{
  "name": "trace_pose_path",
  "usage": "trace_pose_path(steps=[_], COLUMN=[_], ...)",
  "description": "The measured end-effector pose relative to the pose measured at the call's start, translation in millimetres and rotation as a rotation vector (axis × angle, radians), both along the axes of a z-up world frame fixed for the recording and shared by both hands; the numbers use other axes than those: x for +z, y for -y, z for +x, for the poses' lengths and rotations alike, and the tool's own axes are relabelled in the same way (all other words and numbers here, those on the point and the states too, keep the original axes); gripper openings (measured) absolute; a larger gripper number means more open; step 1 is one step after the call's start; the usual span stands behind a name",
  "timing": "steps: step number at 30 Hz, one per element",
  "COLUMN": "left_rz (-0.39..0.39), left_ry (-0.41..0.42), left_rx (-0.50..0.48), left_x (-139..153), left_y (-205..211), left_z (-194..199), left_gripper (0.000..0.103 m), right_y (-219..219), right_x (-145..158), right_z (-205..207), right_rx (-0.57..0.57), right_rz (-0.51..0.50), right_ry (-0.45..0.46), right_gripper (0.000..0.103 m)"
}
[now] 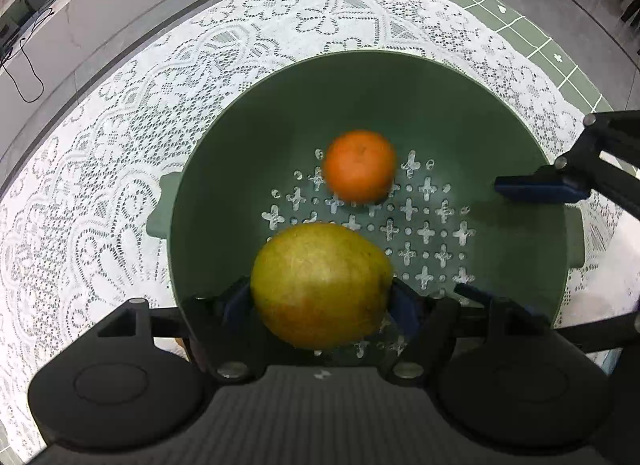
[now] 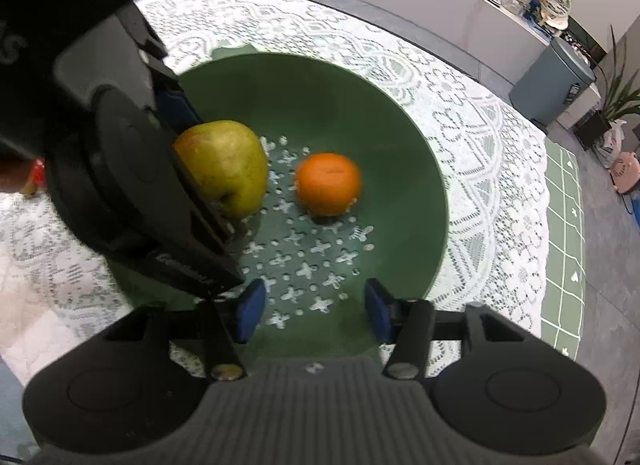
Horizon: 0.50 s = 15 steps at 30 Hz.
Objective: Organize fruits
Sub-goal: 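Open the right tool dropping the tangerine while the left tool releases the pomelo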
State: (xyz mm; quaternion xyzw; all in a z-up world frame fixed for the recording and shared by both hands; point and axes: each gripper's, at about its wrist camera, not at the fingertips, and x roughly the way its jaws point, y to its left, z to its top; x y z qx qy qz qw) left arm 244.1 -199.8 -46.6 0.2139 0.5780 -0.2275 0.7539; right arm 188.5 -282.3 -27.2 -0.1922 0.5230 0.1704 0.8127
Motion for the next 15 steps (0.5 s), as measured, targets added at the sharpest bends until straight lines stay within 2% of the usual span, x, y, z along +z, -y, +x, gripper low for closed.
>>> trace_pose_path(steps=[1,4,5,7,11,15], left_rz=[-0.002,-0.002,-0.011,-0.033,-0.065,-0.101], left_ry=[-0.002,0.001,0.014,0.038,0.059,0.098], left_rx=[-0.003,-0.001,0.001,0.007,0.012,0.021], left_x=[0.3,2.1,4.5,12.6,28.6,44.7], left_y=[-0.2,-1.0,-1.5,-2.6,-3.4,-7.0], left_z=[-0.5,-2.7,-3.5,-3.6,-3.8,-9.5], left_gripper=[0.084,0.084,0.085,0.086,0.086,0.086], right_y=[-1.2,-2.9,-2.3,0.4,0.3,5.3], right_x=[0.7,2.2,3.3,6.1,10.8,18.1], right_z=[-1.6,-4.7,-4.9,-3.9,-5.6,-8.9], right_rx=[0.005,-0.002,-0.006,-0.021,-0.036,-0.059], right_rz=[0.003,0.0,0.015,0.053,0.058,0.142], right_ry=[0.002,0.009,0.005,-0.004,0.003,-0.007], right_gripper=[0.066,0.067,0.072,0.074,0.075,0.075])
